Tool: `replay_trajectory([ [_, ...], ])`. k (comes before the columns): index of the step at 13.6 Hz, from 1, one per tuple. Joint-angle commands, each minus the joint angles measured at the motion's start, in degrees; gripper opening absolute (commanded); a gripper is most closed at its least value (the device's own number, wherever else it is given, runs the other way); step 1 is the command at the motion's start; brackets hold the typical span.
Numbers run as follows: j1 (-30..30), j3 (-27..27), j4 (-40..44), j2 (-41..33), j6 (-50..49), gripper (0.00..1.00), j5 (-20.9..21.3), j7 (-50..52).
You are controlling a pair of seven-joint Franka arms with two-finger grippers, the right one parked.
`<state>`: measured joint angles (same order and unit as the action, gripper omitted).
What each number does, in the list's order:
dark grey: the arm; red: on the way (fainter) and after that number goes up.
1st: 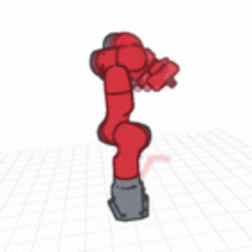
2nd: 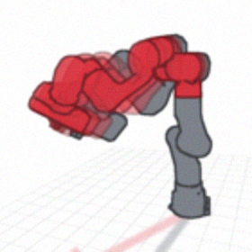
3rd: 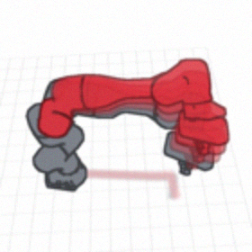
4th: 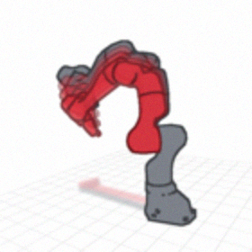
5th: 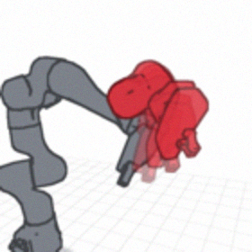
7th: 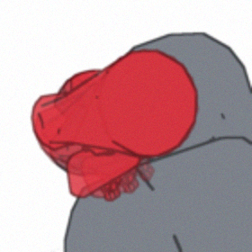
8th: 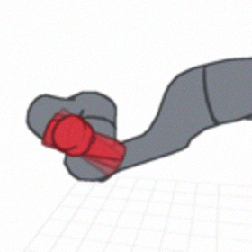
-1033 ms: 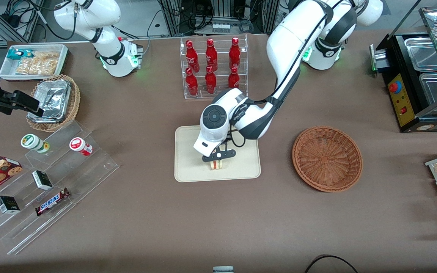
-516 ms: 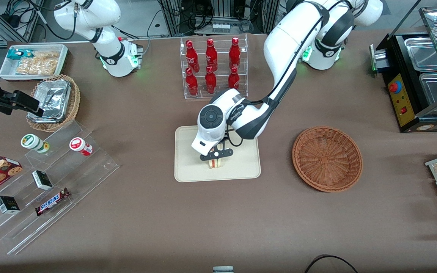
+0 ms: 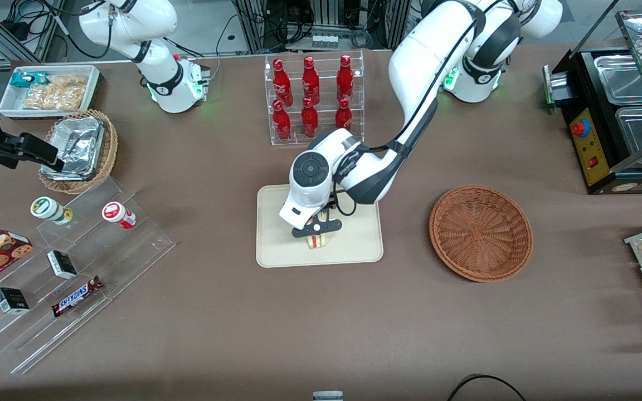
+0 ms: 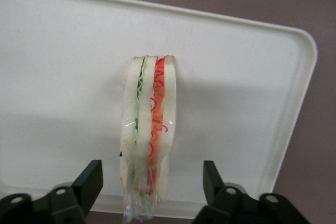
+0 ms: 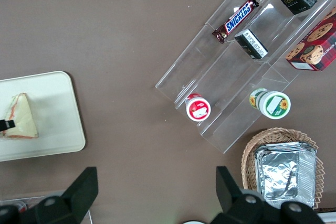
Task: Place sandwich from basket to tray
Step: 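Lower the sandwich onto the tray and open the left gripper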
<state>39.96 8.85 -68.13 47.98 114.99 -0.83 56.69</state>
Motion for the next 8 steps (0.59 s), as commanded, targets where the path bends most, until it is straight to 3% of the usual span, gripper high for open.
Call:
replay_trajectory([
  [1,-1.4,-0.6,-0.1,-4.7,-5.1,1.0,0.3,0.4],
  [8,-6.9,-1.2,-1.4,-12.8,-15.8,1.0,3.6,-1.9],
])
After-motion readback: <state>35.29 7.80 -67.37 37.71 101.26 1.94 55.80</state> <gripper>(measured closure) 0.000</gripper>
